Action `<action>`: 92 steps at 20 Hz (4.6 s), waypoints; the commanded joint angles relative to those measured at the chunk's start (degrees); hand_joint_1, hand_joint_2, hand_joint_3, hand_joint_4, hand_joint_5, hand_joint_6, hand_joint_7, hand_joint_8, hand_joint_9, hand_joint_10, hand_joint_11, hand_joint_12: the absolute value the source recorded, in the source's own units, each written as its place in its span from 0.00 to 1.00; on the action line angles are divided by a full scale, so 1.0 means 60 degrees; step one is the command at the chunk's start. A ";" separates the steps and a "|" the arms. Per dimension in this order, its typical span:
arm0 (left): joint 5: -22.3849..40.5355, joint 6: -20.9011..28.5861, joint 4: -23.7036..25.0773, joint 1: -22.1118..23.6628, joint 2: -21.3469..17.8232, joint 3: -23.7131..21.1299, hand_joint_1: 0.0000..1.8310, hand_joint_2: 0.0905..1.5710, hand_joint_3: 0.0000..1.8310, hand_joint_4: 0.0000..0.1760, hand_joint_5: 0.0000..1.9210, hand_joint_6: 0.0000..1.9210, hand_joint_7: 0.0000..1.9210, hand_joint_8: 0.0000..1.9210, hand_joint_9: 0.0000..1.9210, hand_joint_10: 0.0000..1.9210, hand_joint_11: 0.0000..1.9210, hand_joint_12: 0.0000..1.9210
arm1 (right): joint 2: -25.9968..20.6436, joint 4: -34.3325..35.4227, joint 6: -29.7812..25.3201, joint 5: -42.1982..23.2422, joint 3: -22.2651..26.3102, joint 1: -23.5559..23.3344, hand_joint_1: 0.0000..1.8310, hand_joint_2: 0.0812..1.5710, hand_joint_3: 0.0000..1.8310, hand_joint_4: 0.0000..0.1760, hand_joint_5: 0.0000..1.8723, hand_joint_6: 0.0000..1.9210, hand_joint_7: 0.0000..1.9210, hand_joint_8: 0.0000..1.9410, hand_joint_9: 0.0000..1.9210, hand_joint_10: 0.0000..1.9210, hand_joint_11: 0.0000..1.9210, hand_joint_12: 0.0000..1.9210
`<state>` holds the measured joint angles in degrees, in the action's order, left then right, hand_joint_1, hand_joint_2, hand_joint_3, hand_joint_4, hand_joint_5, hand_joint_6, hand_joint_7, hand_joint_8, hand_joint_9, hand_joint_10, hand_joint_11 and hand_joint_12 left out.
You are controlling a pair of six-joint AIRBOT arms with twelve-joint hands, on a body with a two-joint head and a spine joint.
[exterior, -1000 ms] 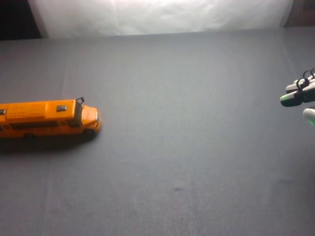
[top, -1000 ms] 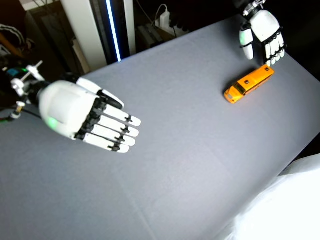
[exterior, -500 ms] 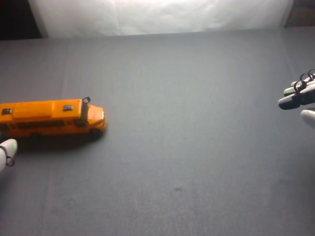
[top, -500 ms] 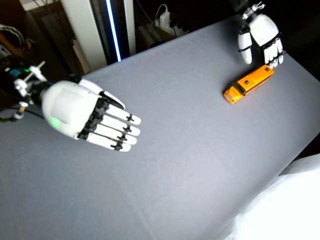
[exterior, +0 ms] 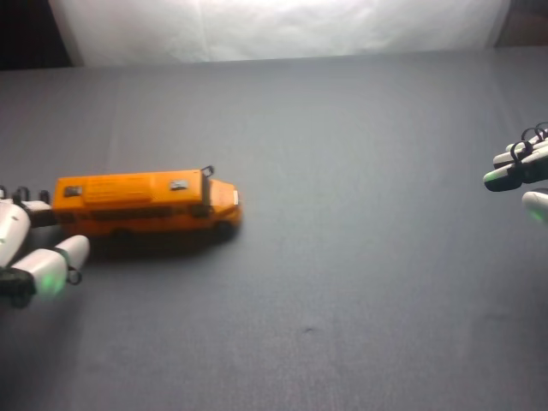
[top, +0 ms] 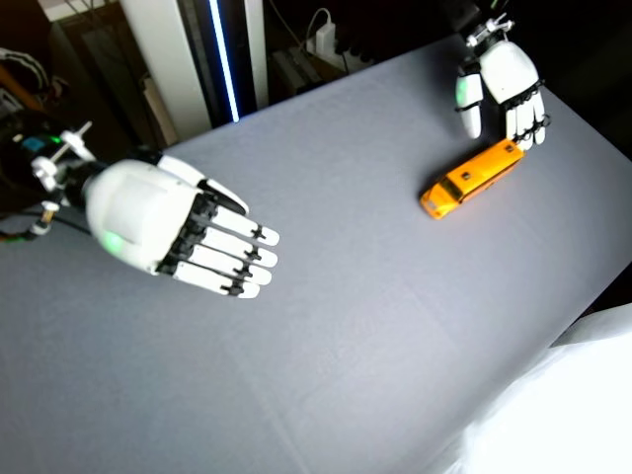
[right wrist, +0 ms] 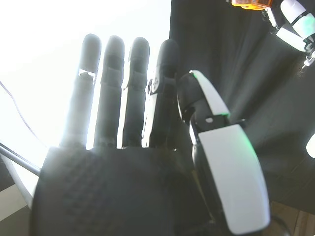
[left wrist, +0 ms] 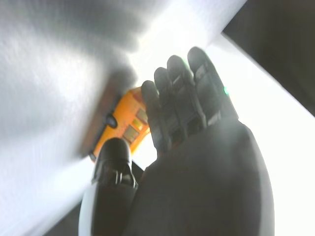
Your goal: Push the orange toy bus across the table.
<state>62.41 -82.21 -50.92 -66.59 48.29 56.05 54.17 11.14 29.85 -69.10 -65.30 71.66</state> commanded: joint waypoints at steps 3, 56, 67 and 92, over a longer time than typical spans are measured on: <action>0.1081 -0.0011 0.0590 0.0263 0.0147 0.0017 0.01 0.94 0.00 0.00 0.30 0.00 0.27 0.00 0.25 0.00 0.17 0.06 | 0.0012 0.0161 -0.0089 -0.1142 -0.0058 -0.0096 0.37 0.90 0.00 0.00 0.47 0.00 0.39 0.00 0.33 0.00 0.18 0.37; 0.5090 0.4330 0.5315 0.1372 0.0383 -0.0520 0.09 0.89 0.00 0.00 0.23 0.00 0.26 0.00 0.24 0.00 0.13 0.07 | -0.0319 0.0644 -0.0263 -0.4138 0.0446 0.0133 0.42 0.88 0.00 0.00 0.36 0.00 0.39 0.00 0.35 0.00 0.20 0.29; 0.6169 0.3629 0.6304 0.1517 -0.0532 -0.1175 0.21 0.84 0.00 0.00 0.08 0.01 0.11 0.00 0.15 0.00 0.15 0.08 | -0.0820 -0.0750 0.0796 -0.5324 0.1204 -0.0919 0.60 0.80 0.00 0.00 0.07 0.00 0.08 0.00 0.14 0.00 0.14 0.00; 0.6180 0.5861 0.5934 0.2796 -0.0198 -0.1484 0.05 0.92 0.00 0.00 0.27 0.24 0.33 0.49 0.35 0.67 0.33 0.77 | -0.0278 -0.0407 -0.0599 -0.5348 0.1659 -0.3264 0.30 0.91 0.00 0.00 0.40 0.44 0.52 0.30 0.46 0.51 0.37 0.71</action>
